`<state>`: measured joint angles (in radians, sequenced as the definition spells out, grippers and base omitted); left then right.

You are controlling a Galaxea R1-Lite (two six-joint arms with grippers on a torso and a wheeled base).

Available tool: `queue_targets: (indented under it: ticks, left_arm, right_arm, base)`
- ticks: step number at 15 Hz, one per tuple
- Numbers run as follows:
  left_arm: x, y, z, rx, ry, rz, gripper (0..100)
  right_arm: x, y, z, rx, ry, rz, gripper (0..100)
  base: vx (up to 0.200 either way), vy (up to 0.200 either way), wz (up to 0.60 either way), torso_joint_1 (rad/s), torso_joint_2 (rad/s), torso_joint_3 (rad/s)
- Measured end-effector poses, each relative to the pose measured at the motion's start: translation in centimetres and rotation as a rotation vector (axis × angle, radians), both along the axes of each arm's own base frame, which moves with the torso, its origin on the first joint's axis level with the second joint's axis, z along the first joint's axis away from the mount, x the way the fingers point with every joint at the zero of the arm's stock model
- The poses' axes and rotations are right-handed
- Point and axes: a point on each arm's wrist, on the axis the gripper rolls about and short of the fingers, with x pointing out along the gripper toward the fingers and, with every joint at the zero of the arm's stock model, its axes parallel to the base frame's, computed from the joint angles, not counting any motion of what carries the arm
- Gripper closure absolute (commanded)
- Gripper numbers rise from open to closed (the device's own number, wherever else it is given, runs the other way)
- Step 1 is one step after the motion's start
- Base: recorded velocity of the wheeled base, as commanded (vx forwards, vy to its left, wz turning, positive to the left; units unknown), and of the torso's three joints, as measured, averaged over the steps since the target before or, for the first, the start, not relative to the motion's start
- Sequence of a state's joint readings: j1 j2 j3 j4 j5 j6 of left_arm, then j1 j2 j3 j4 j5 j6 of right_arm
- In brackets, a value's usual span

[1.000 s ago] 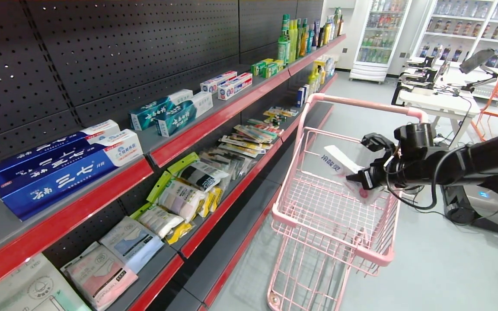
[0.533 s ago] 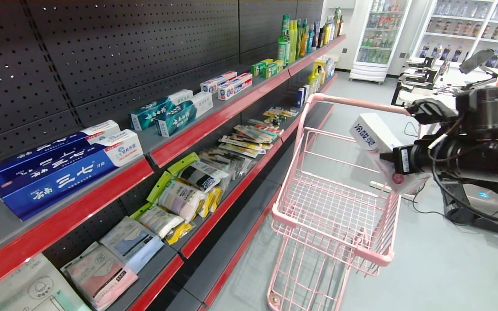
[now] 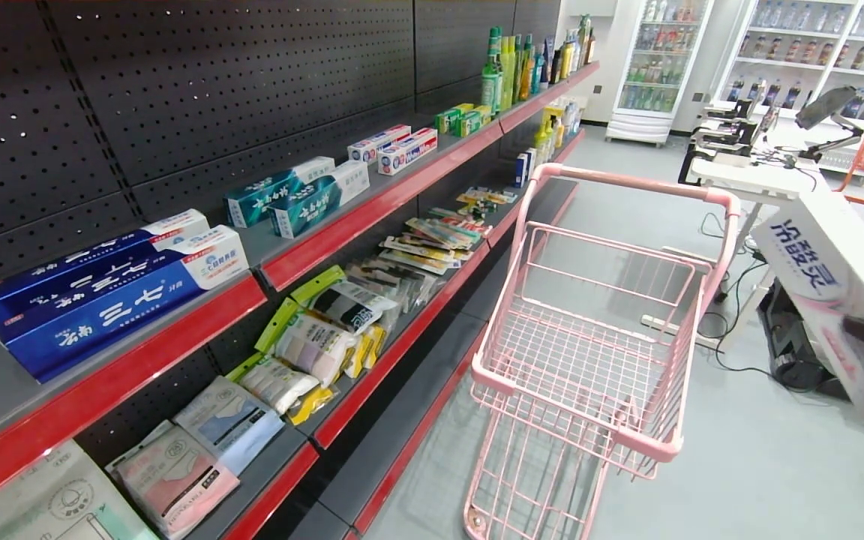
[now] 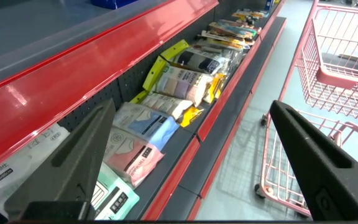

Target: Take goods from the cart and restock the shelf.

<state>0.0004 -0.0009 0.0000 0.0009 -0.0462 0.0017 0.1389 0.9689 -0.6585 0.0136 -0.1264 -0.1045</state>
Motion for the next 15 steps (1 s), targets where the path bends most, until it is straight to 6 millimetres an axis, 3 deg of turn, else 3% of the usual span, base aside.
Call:
queue_targets:
  ticks: [4, 8, 15]
  left_arm:
    - [0.0, 0.0, 0.0, 0.000, 0.000, 0.000, 0]
    - [0.0, 0.0, 0.0, 0.000, 0.000, 0.000, 0]
    - [0.0, 0.0, 0.0, 0.001, 0.000, 0.001, 0]
  right_arm:
    - [-5.0, -1.3, -0.8, -0.013, -0.079, -0.095, 100]
    - [-8.2, -1.7, -1.8, -0.085, -0.124, -0.152, 100]
    - [-9.9, -1.7, -2.2, -0.122, -0.172, -0.157, 100]
  base:
    - [0.000, 0.000, 0.00, 0.000, 0.00, 0.000]
    - [0.000, 0.000, 0.00, 0.000, 0.00, 0.000]
    - [0.000, 0.000, 0.00, 0.000, 0.00, 0.000]
